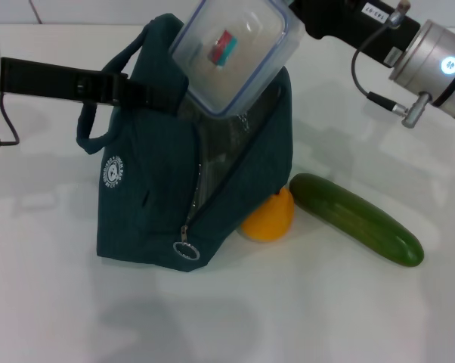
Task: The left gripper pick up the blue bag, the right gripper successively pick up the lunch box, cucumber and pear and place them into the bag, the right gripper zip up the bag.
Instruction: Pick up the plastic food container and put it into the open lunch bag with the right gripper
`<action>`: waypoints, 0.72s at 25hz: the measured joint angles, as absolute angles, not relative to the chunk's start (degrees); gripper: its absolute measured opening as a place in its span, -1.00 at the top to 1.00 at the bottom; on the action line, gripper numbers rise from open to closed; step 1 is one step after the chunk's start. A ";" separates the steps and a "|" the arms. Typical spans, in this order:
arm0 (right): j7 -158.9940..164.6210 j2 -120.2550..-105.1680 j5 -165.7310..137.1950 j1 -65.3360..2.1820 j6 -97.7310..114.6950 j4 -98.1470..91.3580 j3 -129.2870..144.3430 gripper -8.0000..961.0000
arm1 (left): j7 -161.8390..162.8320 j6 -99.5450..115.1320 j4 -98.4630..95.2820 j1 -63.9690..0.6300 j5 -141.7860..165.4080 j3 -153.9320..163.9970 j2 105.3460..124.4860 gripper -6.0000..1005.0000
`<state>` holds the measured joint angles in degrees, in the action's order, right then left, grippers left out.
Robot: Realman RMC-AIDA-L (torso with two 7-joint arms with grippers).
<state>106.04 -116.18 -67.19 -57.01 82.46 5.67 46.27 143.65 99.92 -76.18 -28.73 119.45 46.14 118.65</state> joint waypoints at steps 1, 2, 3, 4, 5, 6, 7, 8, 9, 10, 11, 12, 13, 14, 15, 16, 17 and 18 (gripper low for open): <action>106.03 -116.19 -67.59 -57.10 82.14 5.76 46.25 0.56 | 143.65 99.92 -76.18 -28.75 119.45 46.14 118.65 0.91; 106.01 -116.18 -68.29 -57.30 81.60 5.92 46.19 0.56 | 143.64 99.92 -76.19 -28.78 119.45 46.15 118.65 0.91; 105.99 -116.19 -68.93 -57.58 81.11 6.08 46.18 0.55 | 143.63 99.92 -76.18 -28.80 119.45 46.17 118.65 0.91; 105.96 -116.19 -69.37 -57.77 80.77 6.19 46.16 0.55 | 143.63 99.92 -76.18 -28.82 119.45 46.18 118.65 0.91; 105.81 -116.19 -69.92 -58.01 80.41 6.30 46.16 0.55 | 143.61 99.92 -76.18 -28.85 119.45 46.20 118.65 0.91; 105.57 -116.19 -70.24 -58.13 80.23 6.29 46.15 0.54 | 143.58 99.92 -76.18 -28.86 119.45 46.21 118.65 0.91; 105.25 -116.19 -70.55 -58.20 80.09 6.25 46.15 0.54 | 143.49 99.92 -76.16 -28.90 119.45 46.22 118.65 0.91; 105.00 -116.19 -70.67 -58.22 80.07 6.09 46.14 0.54 | 143.38 99.92 -76.13 -28.91 119.44 46.23 118.65 0.91; 104.91 -116.19 -70.68 -58.24 80.08 5.94 46.14 0.53 | 143.29 99.92 -76.11 -28.91 119.44 46.23 118.65 0.91; 104.87 -116.19 -70.71 -58.26 80.12 5.73 46.14 0.53 | 143.22 99.92 -76.09 -28.91 119.44 46.22 118.65 0.91; 104.89 -116.19 -70.74 -58.31 80.18 5.48 46.19 0.52 | 143.19 99.92 -76.05 -28.92 119.44 46.21 118.65 0.91; 105.02 -116.19 -70.77 -58.38 80.21 5.31 46.28 0.52 | 143.18 99.93 -75.99 -28.92 119.44 46.19 118.65 0.91; 105.19 -116.18 -70.79 -58.45 80.21 5.24 46.35 0.52 | 143.18 99.93 -75.80 -28.94 119.43 46.18 118.65 0.91; 105.28 -116.19 -70.79 -58.51 80.17 5.23 46.37 0.51 | 143.16 99.93 -75.58 -28.96 119.43 46.17 118.65 0.91; 105.38 -116.19 -70.79 -58.56 80.06 5.23 46.35 0.51 | 143.13 99.93 -75.44 -28.97 119.43 46.17 118.65 0.91; 105.44 -116.19 -70.79 -58.58 79.99 5.22 46.28 0.50 | 143.05 99.90 -75.16 -29.02 119.43 46.16 118.63 0.91; 105.50 -116.19 -70.78 -58.58 79.94 5.22 46.20 0.50 | 142.97 99.82 -74.90 -29.04 119.43 46.15 118.61 0.91; 105.55 -116.19 -70.72 -58.56 79.94 5.23 46.14 0.46 | 142.92 99.74 -74.71 -29.07 119.43 46.15 118.60 0.91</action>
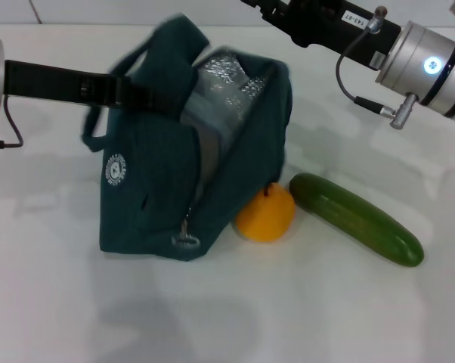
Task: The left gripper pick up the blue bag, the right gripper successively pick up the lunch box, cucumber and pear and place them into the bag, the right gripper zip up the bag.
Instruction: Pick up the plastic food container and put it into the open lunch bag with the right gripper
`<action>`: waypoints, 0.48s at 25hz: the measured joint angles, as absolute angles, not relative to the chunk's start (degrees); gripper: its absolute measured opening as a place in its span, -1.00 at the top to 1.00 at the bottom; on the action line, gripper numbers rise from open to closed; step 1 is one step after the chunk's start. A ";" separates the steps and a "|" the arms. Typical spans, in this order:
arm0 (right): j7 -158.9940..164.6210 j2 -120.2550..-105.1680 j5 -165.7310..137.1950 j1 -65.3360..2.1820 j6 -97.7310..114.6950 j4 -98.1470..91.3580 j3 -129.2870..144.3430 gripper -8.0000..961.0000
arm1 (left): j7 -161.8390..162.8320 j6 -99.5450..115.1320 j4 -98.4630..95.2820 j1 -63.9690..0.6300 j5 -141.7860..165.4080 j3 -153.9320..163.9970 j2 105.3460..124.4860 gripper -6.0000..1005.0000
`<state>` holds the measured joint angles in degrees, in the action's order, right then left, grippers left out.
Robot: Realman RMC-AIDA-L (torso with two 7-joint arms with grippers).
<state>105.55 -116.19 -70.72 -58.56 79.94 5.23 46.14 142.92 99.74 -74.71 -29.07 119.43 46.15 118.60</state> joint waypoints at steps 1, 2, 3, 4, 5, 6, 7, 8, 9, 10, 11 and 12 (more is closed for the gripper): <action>105.57 -116.19 -70.63 -58.50 79.98 5.22 46.13 0.41 | 142.82 99.65 -74.59 -29.08 119.43 46.15 118.59 0.91; 105.58 -116.19 -70.52 -58.43 80.14 5.13 46.10 0.37 | 142.68 99.54 -74.50 -29.09 119.43 46.14 118.59 0.91; 105.58 -116.19 -70.52 -58.43 80.14 5.13 46.10 0.32 | 142.53 99.41 -74.50 -29.09 119.43 46.14 118.58 0.91; 105.59 -116.19 -70.47 -58.33 80.34 4.95 46.08 0.28 | 142.44 99.32 -74.50 -29.09 119.43 46.14 118.57 0.91; 105.59 -116.19 -70.43 -58.12 80.55 4.46 46.05 0.23 | 142.36 99.25 -74.50 -29.09 119.43 46.14 118.57 0.91; 105.60 -116.19 -70.27 -57.88 80.75 4.12 46.04 0.19 | 142.33 99.21 -74.45 -29.10 119.43 46.14 118.56 0.91; 105.60 -116.19 -69.99 -57.35 81.14 3.36 46.05 0.15 | 142.27 99.17 -74.32 -29.14 119.43 46.14 118.56 0.91; 105.60 -116.18 -69.82 -56.85 81.41 2.66 46.04 0.10 | 142.22 99.10 -74.13 -29.18 119.43 46.14 118.56 0.91; 105.59 -116.19 -69.73 -56.29 81.68 1.98 46.06 0.06 | 142.17 98.96 -73.95 -29.24 119.43 46.14 118.56 0.91; 105.56 -116.19 -69.62 -55.23 82.04 0.57 46.14 -0.02 | 142.13 98.80 -73.71 -29.27 119.43 46.14 118.56 0.91; 105.50 -116.18 -69.62 -53.99 82.22 -0.88 46.23 -0.09 | 142.08 98.64 -73.51 -29.30 119.43 46.13 118.56 0.91; 105.40 -116.18 -69.65 -52.77 82.35 -2.42 46.38 -0.16 | 141.97 98.50 -73.28 -29.30 119.43 46.14 118.56 0.91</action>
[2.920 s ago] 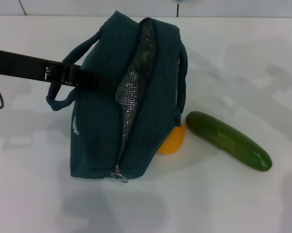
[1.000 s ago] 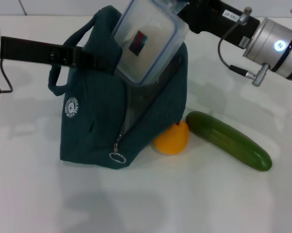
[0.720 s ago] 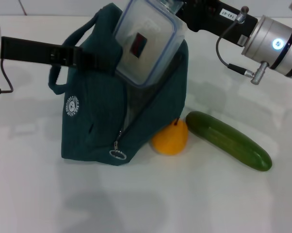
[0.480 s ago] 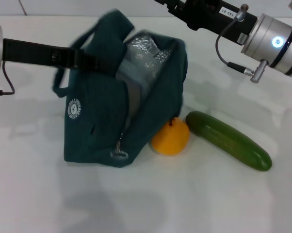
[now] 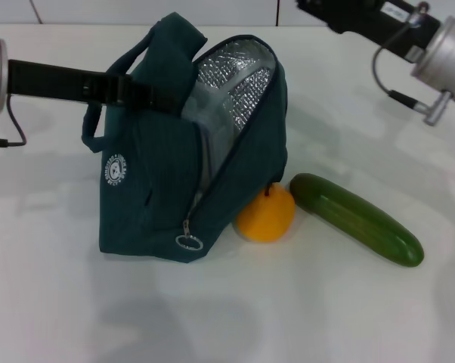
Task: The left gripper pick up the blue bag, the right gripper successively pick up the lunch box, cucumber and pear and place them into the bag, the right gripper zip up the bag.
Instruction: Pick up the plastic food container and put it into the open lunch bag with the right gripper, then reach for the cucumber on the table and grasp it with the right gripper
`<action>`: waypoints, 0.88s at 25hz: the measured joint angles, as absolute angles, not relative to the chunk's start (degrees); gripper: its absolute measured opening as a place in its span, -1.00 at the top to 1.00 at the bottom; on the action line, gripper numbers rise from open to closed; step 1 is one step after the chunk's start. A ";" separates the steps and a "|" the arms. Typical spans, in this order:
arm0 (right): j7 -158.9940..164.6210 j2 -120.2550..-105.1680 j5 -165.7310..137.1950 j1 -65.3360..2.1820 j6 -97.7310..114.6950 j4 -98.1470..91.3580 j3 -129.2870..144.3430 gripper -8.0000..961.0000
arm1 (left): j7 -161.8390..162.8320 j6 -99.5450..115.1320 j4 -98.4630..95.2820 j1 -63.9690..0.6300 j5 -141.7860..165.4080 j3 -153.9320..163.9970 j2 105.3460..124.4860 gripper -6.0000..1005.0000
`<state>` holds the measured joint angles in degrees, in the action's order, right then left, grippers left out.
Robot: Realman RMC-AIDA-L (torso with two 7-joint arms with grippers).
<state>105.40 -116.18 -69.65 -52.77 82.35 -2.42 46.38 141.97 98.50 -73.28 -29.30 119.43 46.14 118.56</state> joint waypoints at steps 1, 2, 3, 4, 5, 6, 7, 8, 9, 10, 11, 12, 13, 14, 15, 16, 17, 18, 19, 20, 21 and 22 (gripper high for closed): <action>105.17 -116.18 -69.73 -51.21 82.40 -4.07 46.57 -0.24 | 141.86 98.45 -73.10 -29.29 119.44 46.14 118.56 0.91; 104.58 -116.18 -69.88 -49.24 82.35 -6.00 46.83 -0.31 | 141.66 98.41 -72.87 -29.29 119.43 46.14 118.56 0.91; 104.10 -116.17 -69.94 -48.09 82.28 -7.12 47.02 -0.38 | 141.55 98.39 -72.70 -29.30 119.43 46.14 118.57 0.91; 102.85 -116.07 -70.07 -45.65 82.05 -8.89 47.40 -0.40 | 141.49 98.37 -72.54 -29.28 119.44 46.14 118.57 0.91; 101.86 -115.92 -70.07 -44.11 81.96 -10.20 47.86 -0.41 | 141.39 98.36 -72.26 -29.28 119.43 46.14 118.57 0.91; 100.65 -115.63 -70.10 -42.14 81.79 -11.80 48.56 -0.42 | 141.33 98.35 -72.02 -29.28 119.43 46.13 118.57 0.91; 99.86 -115.41 -70.13 -40.85 81.65 -13.04 49.29 -0.44 | 141.20 98.33 -71.76 -29.27 119.43 46.10 118.52 0.91; 99.28 -115.16 -70.16 -39.53 81.50 -14.34 50.23 -0.45 | 141.20 98.33 -71.76 -29.27 119.43 46.10 118.52 0.91; 98.39 -114.65 -70.51 -37.44 80.92 -16.90 52.02 -0.50 | 140.83 98.08 -71.09 -29.26 119.44 46.05 118.36 0.91; 97.88 -114.14 -71.01 -36.36 80.40 -19.16 53.49 -0.54 | 140.75 97.95 -70.98 -29.26 119.44 46.06 118.31 0.91; 97.05 -113.55 -72.07 -35.26 79.87 -21.39 54.88 -0.59 | 140.70 97.80 -70.87 -29.24 119.45 46.05 118.22 0.91; 96.10 -113.01 -73.36 -34.55 79.48 -23.69 55.92 -0.61 | 140.64 97.56 -70.76 -29.20 119.45 46.05 118.09 0.91; 95.20 -112.47 -75.03 -34.11 79.27 -25.33 56.40 -0.63 | 140.56 97.36 -70.64 -29.14 119.45 46.04 117.97 0.91; 94.25 -111.95 -76.65 -33.85 79.13 -26.77 56.59 -0.66 | 140.49 97.23 -70.51 -29.07 119.45 46.01 117.86 0.91; 93.51 -111.55 -78.06 -33.68 79.02 -27.92 56.63 -0.68 | 140.48 97.16 -70.40 -29.05 119.45 46.00 117.81 0.91; 92.93 -111.13 -79.56 -33.49 78.94 -29.24 56.64 -0.70 | 140.48 97.13 -70.33 -29.04 119.45 45.97 117.79 0.91; 92.55 -110.84 -80.85 -33.38 78.86 -30.19 56.67 -0.73 | 140.47 97.12 -70.30 -29.04 119.45 45.95 117.79 0.91; 92.14 -110.33 -83.09 -33.30 78.64 -31.85 56.76 -0.75 | 140.46 97.10 -70.30 -29.08 119.45 45.95 117.81 0.91; 91.98 -109.87 -85.71 -33.40 78.17 -33.57 56.78 -0.77 | 140.40 97.07 -70.29 -29.08 119.43 45.95 117.83 0.91; 91.92 -109.55 -88.11 -33.54 77.75 -35.19 56.80 -0.80 | 140.23 97.03 -70.29 -29.03 119.34 45.95 117.88 0.91; 91.91 -109.17 -90.55 -33.68 77.29 -36.95 56.80 -0.82 | 140.07 96.98 -70.29 -28.93 119.18 45.90 117.93 0.91; 91.97 -108.74 -93.57 -33.78 76.88 -39.35 56.86 -0.85 | 139.89 96.93 -70.29 -28.81 119.06 45.76 118.00 0.91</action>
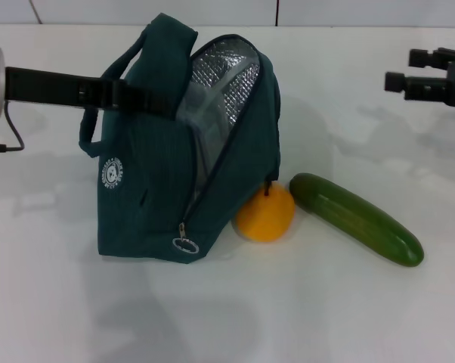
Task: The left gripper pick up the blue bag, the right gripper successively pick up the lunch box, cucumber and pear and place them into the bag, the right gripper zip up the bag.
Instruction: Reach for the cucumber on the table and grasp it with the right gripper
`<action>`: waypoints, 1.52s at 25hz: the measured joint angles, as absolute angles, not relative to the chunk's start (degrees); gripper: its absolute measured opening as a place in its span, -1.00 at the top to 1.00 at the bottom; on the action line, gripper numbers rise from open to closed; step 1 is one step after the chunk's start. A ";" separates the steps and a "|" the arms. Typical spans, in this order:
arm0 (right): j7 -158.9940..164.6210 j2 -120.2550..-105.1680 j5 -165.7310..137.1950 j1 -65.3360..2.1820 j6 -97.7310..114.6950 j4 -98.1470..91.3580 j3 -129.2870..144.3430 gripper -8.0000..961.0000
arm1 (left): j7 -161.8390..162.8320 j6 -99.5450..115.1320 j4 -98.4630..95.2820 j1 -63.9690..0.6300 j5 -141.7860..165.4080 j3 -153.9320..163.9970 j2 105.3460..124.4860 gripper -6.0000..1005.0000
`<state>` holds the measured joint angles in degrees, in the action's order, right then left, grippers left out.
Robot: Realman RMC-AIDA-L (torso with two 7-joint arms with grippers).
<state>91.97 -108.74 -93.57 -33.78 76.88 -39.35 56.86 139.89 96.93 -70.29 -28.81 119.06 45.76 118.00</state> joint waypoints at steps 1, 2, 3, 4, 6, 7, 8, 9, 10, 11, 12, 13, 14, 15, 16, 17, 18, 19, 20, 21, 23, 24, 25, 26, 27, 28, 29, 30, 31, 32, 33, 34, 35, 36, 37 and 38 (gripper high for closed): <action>92.34 -108.37 -96.35 -33.99 76.63 -41.67 56.91 -0.84 | 139.82 96.91 -70.29 -28.74 118.97 45.63 118.06 0.91; 93.06 -108.07 -98.99 -34.38 76.62 -43.72 56.93 -0.84 | 139.77 96.88 -70.26 -28.65 118.91 45.42 118.12 0.91; 93.98 -107.89 -101.03 -34.76 76.68 -44.65 56.93 -0.84 | 139.75 96.86 -70.20 -28.58 118.86 45.19 118.19 0.91; 95.97 -107.58 -104.32 -35.91 76.96 -46.17 57.00 -0.84 | 139.75 96.85 -70.14 -28.54 118.82 45.15 118.26 0.91; 100.75 -107.17 -111.43 -38.33 78.23 -48.25 57.07 -0.84 | 139.75 96.84 -70.11 -28.51 118.81 45.10 118.30 0.91; 102.55 -107.11 -113.87 -39.35 78.84 -48.86 57.10 -0.84 | 139.75 96.84 -70.03 -28.51 118.80 45.11 118.54 0.91; 104.39 -107.11 -116.19 -40.33 79.49 -49.47 57.13 -0.84 | 139.75 96.84 -70.03 -28.51 118.80 45.10 118.61 0.91; 107.62 -107.23 -120.09 -41.92 80.78 -50.47 57.15 -0.84 | 139.75 96.84 -70.03 -28.51 118.79 45.09 118.69 0.91; 110.36 -107.49 -123.63 -43.51 82.23 -51.40 57.25 -0.83 | 139.75 96.84 -70.03 -28.51 118.79 45.09 118.69 0.91; 111.97 -107.72 -125.93 -44.44 83.32 -52.27 57.40 -0.83 | 139.71 96.84 -70.03 -28.52 118.78 45.09 118.77 0.91; 114.11 -108.10 -129.03 -45.74 85.05 -53.37 57.78 -0.83 | 139.44 96.84 -70.03 -28.56 118.77 45.08 118.81 0.91; 115.83 -108.59 -131.71 -46.79 86.66 -54.85 58.32 -0.83 | 139.36 96.84 -70.02 -28.58 118.77 45.08 118.80 0.91; 117.79 -109.23 -134.50 -47.90 88.27 -56.44 58.97 -0.83 | 139.21 96.84 -69.96 -28.63 118.77 45.08 118.82 0.91; 119.23 -109.76 -136.54 -48.79 89.49 -57.68 59.45 -0.83 | 138.91 96.84 -69.61 -28.71 118.76 45.05 118.83 0.91; 120.61 -110.39 -138.44 -49.63 90.65 -58.67 59.77 -0.83 | 138.87 96.84 -69.51 -28.74 118.76 45.02 118.83 0.91; 122.34 -111.22 -140.86 -51.01 92.60 -59.59 60.04 -0.83 | 138.66 96.85 -69.17 -28.84 118.75 44.83 118.83 0.91; 123.24 -111.67 -142.02 -51.95 93.73 -59.95 60.13 -0.83 | 138.47 96.85 -68.88 -28.91 118.74 44.66 118.83 0.91; 124.20 -112.16 -143.11 -53.05 95.18 -59.98 60.13 -0.83 | 138.41 96.85 -68.78 -28.94 118.74 44.56 118.83 0.91; 125.97 -113.19 -144.82 -55.47 97.82 -59.65 60.13 -0.82 | 138.32 96.85 -68.68 -28.97 118.74 44.47 118.83 0.91; 125.97 -113.19 -144.82 -55.47 97.82 -59.65 60.13 -0.82 | 138.15 96.85 -68.61 -29.00 118.74 44.46 118.83 0.91; 127.23 -114.15 -145.48 -57.07 98.92 -59.00 60.55 -0.82 | 137.69 96.64 -68.25 -29.26 118.73 44.45 118.85 0.91; 127.85 -114.55 -145.67 -57.66 99.08 -58.57 61.20 -0.82 | 137.53 96.54 -68.10 -29.43 118.71 44.46 118.88 0.91; 128.70 -114.89 -146.02 -58.31 99.16 -58.02 62.24 -0.82 | 137.38 96.43 -67.83 -29.64 118.69 44.45 118.91 0.91; 129.56 -115.15 -146.36 -59.05 98.88 -57.26 63.63 -0.82 | 137.25 96.36 -67.57 -29.86 118.67 44.46 118.91 0.91; 130.11 -115.31 -146.72 -59.66 98.46 -56.29 64.86 -0.82 | 137.17 96.33 -67.42 -29.96 118.66 44.46 118.92 0.91; 130.54 -115.46 -146.94 -60.32 97.82 -54.97 65.91 -0.82 | 137.07 96.26 -67.22 -30.06 118.65 44.47 118.92 0.91; 130.77 -115.64 -147.09 -61.07 97.20 -53.25 66.89 -0.82 | 137.04 96.23 -67.11 -30.11 118.65 44.47 118.92 0.91; 130.87 -115.77 -147.10 -61.77 96.44 -51.47 67.72 -0.81 | 137.02 96.21 -67.09 -30.11 118.65 44.47 118.92 0.91; 130.91 -115.88 -147.12 -62.33 95.63 -49.83 68.54 -0.81 | 137.01 96.19 -67.08 -30.11 118.64 44.47 118.92 0.91; 130.93 -115.90 -147.10 -62.58 94.99 -48.96 69.04 -0.81 | 137.01 96.18 -67.07 -30.08 118.64 44.47 118.92 0.91; 130.93 -115.94 -146.99 -62.80 94.16 -47.93 69.83 -0.81 | 137.01 96.18 -67.07 -30.02 118.64 44.47 118.92 0.91; 130.94 -115.96 -146.86 -62.83 93.32 -47.15 70.54 -0.81 | 137.01 96.17 -67.06 -29.95 118.64 44.47 118.92 0.91; 130.95 -116.04 -146.74 -62.83 92.76 -46.58 71.11 -0.81 | 137.00 96.16 -67.06 -29.89 118.64 44.47 118.92 0.91; 130.95 -116.09 -146.65 -62.84 92.21 -46.06 71.67 -0.81 | 136.98 96.15 -67.06 -29.84 118.64 44.47 118.92 0.91; 130.95 -116.13 -146.58 -62.84 91.62 -45.39 72.41 -0.81 | 136.95 96.15 -67.06 -29.82 118.64 44.47 118.92 0.91; 130.95 -116.16 -146.37 -62.85 91.07 -44.74 73.20 -0.81 | 136.93 96.15 -67.06 -29.82 118.64 44.47 118.91 0.91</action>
